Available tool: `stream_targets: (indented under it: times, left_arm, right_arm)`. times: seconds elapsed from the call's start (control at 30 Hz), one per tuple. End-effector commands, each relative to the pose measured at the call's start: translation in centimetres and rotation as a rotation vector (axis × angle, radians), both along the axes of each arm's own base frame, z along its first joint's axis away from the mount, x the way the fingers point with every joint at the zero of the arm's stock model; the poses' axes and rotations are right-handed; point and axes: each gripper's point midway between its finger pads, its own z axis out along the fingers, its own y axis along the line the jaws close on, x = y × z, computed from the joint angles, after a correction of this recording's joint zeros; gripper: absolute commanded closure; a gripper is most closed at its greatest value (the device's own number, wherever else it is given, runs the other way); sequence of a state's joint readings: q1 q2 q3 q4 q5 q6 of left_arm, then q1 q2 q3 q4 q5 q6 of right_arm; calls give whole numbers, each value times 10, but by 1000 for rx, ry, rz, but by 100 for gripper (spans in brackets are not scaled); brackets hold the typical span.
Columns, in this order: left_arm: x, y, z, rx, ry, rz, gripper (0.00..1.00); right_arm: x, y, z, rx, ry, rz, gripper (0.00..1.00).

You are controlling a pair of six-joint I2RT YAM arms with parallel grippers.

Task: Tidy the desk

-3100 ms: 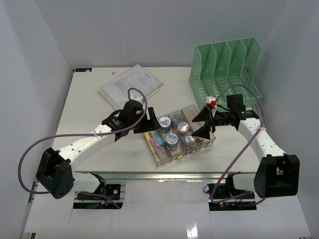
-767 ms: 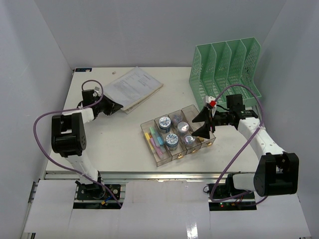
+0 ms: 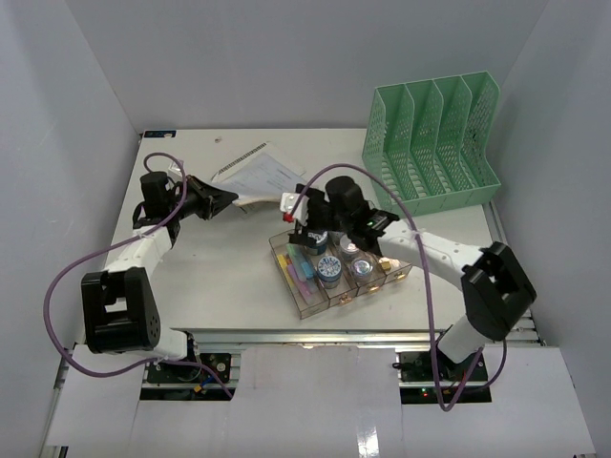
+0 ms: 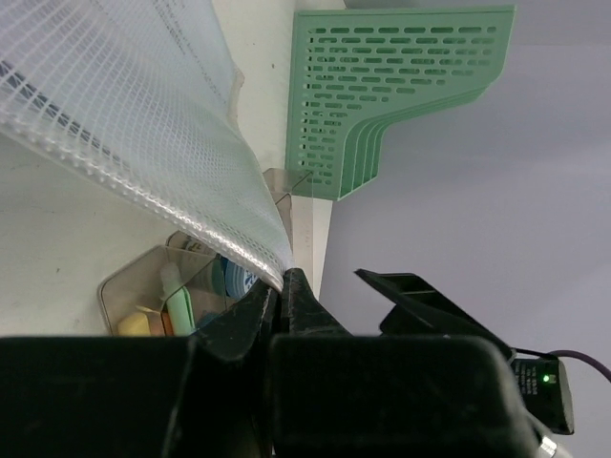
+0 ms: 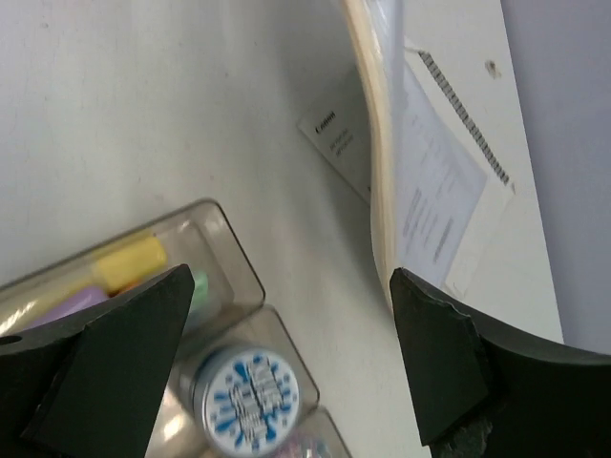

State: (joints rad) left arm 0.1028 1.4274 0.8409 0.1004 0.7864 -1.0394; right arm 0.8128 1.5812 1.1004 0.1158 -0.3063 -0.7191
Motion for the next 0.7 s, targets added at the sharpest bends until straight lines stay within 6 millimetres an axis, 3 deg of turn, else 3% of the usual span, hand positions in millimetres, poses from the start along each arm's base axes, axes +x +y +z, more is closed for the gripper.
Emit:
stream_targets:
  times: [0.0,0.1,0.3,0.47,0.6,0.67]
  left_arm:
    - [-18,-5,24,-17,-60,-37,96]
    - [-25,-7,28,-15,-71,-47,96]
    - [-39,-8,33,0,-86,-59,96]
    - [-45,-10,41,-6,-104,-60,96]
    - [-49,-10,56,-1,-129,-60,95]
    - [-51,-9,62,8,-138,-57,95]
  right_arm:
    - [24,49,39,76,-230,-8,10]
    - [27,68,34,79,-230,48,10]
    - [40,83,25,51,-313,87,10]
    - [36,93,2,-48,-352,215,9]
    - [28,105,-10,-102,-301,333,1]
    - [31,109,-12,-114,-283,339,4]
